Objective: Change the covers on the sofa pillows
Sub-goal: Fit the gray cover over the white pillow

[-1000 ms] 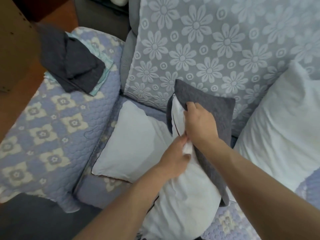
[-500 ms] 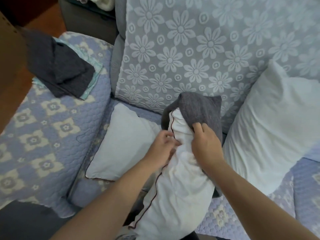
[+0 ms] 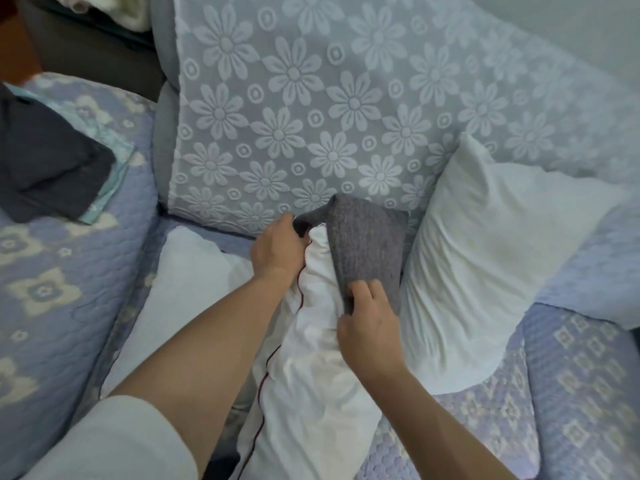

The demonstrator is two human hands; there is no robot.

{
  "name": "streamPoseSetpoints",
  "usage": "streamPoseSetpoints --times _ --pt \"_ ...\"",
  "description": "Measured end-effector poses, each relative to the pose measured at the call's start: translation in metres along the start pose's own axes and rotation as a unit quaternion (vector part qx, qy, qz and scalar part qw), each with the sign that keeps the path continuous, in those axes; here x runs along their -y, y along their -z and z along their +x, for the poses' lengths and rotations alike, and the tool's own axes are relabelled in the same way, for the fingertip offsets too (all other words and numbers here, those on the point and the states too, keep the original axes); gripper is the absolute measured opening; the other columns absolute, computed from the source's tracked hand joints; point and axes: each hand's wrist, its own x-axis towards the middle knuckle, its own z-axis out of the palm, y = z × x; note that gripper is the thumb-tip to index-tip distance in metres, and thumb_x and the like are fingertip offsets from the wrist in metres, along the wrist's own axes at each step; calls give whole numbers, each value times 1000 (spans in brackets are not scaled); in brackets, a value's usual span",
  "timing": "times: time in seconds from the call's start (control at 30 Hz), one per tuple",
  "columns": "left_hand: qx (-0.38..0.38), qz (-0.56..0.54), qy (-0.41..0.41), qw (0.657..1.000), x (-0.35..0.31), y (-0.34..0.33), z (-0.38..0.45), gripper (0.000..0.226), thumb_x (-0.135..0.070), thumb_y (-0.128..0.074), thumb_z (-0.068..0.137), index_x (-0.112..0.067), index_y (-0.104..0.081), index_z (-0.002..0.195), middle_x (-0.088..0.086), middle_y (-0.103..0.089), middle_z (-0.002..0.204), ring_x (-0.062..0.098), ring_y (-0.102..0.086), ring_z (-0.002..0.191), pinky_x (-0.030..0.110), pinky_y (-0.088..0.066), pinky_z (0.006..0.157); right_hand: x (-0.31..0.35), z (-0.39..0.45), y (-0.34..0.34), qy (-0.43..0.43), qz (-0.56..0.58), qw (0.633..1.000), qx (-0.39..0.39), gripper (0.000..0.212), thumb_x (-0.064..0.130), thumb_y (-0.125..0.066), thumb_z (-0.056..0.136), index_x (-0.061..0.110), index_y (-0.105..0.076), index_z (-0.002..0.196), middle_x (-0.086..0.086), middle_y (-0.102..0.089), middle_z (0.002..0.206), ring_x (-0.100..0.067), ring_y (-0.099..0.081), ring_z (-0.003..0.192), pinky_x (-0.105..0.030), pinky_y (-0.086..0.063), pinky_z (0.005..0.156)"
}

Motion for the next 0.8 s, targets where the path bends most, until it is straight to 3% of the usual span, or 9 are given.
streamPoseSetpoints --times 0.07,0.17,0.27,0.33,0.4,0.53,0.6,0.7,0.8 --pt "5 51 -67 996 -5 0 4 38 -42 -55 89 -23 -57 122 5 -64 117 33 -62 105 41 -45 78 -4 2 4 -30 15 999 9 23 -4 -51 79 12 -53 95 2 -45 95 -26 -47 74 -41 -40 63" --pt "-31 69 -109 991 -22 4 5 24 -36 -57 89 -18 -58 105 8 -64 104 35 -63 95 40 -43 71 -9 -2 8 -49 37 998 5 22 -2 -53 79 15 -53 94 5 -47 93 -21 -47 78 -37 -41 68" --pt "-103 21 -58 993 -30 6 9 12 -21 -52 93 -15 -55 103 13 -67 96 37 -63 86 41 -44 67 -7 -4 7 -25 31 999 -13 19 -1 -55 79 14 -54 91 5 -49 88 -18 -46 75 -33 -35 63" --pt "-106 30 -35 993 -13 3 2 10 -17 -49 96 -14 -54 104 14 -66 100 37 -63 88 40 -41 67 -6 -2 6 -25 15 999 -26 20 -3 -54 78 14 -53 88 3 -49 85 -19 -44 73 -34 -31 61" --pt "-75 52 20 996 22 -2 -9 12 -21 -47 98 -15 -54 104 13 -64 110 36 -63 97 41 -42 71 -7 1 4 -23 -4 999 -44 23 -7 -52 73 14 -53 84 3 -48 80 -20 -42 72 -33 -31 60" --pt "51 36 241 969 92 -6 -39 24 -32 -50 96 -14 -56 111 17 -62 120 37 -62 108 42 -48 88 -9 -3 0 -1 -44 996 -73 33 -13 -52 61 17 -46 76 6 -38 74 -19 -36 69 -30 -28 58" --pt "68 -45 227 971 90 -9 -60 19 -33 -58 92 -16 -57 101 17 -68 111 34 -65 100 41 -52 86 -9 -12 -4 -3 -56 996 -74 34 -14 -51 59 15 -46 77 3 -40 75 -21 -39 69 -31 -29 57" --pt "-7 -165 109 980 61 -6 -96 13 -24 -65 90 -19 -53 86 9 -68 90 26 -62 82 42 -52 74 -9 -32 -10 49 -15 996 -78 37 -9 -45 67 10 -62 93 -1 -51 81 -21 -48 70 -30 -36 57" --pt "-152 -245 75 955 52 19 -112 19 -10 -61 91 -22 -51 79 3 -59 83 20 -56 77 40 -47 71 0 -56 -16 159 22 985 -61 42 -5 -43 71 11 -67 101 0 -57 79 -18 -51 70 -30 -43 60"
